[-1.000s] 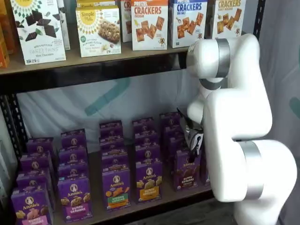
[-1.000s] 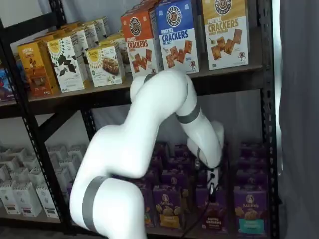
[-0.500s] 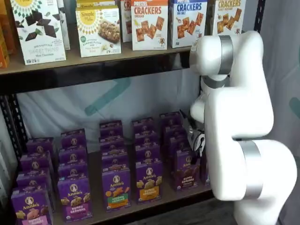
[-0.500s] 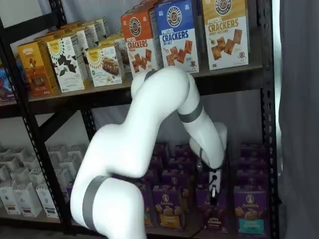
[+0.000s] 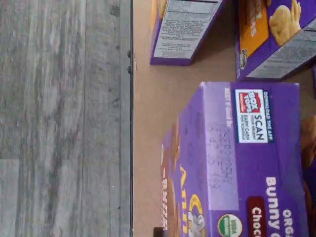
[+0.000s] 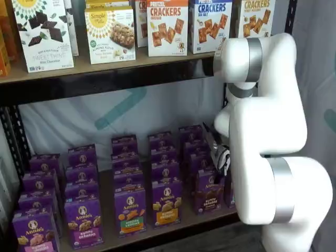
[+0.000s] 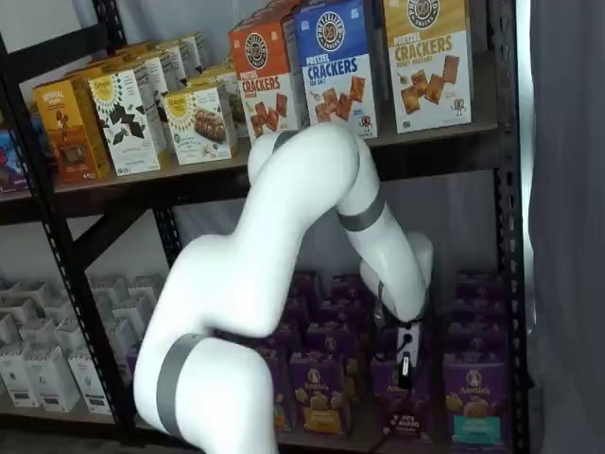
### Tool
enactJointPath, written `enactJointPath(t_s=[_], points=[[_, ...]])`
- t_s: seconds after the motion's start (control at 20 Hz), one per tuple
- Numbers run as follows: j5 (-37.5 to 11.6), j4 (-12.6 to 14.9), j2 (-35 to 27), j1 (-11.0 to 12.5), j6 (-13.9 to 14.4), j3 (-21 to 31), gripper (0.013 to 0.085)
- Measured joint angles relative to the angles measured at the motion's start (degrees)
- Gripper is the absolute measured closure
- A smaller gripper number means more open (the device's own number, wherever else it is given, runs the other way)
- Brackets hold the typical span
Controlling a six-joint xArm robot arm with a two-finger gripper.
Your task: Pick up the purple box with a brown patch in the center, on the bottom shelf, the fifth box from the left
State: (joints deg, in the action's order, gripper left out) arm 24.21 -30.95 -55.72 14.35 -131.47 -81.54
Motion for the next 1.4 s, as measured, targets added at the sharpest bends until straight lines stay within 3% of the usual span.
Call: enactJointPath(t_s=[0.3,0.5,0.75,0.9,1.25,1.4], points=[[-1.0,0.9,-0.6,-0.4,1.0,-0.4,0.0410],[0.5,0.2,-0.9,-0.4,0.6,-0.9,0.0530],[-1.6,1.5,-1.4,-0.9,1.9,-0.6,0.0530],[-2.0,0.6,-1.7,-1.2,1.4,-0.9,0.0530],[-0.3,-1.5,-2.2,-1.4,0.0,-1.9,0.0690],[-1.4,0.1,-2.3,-1.7,1.5,-1.9,0.0690]])
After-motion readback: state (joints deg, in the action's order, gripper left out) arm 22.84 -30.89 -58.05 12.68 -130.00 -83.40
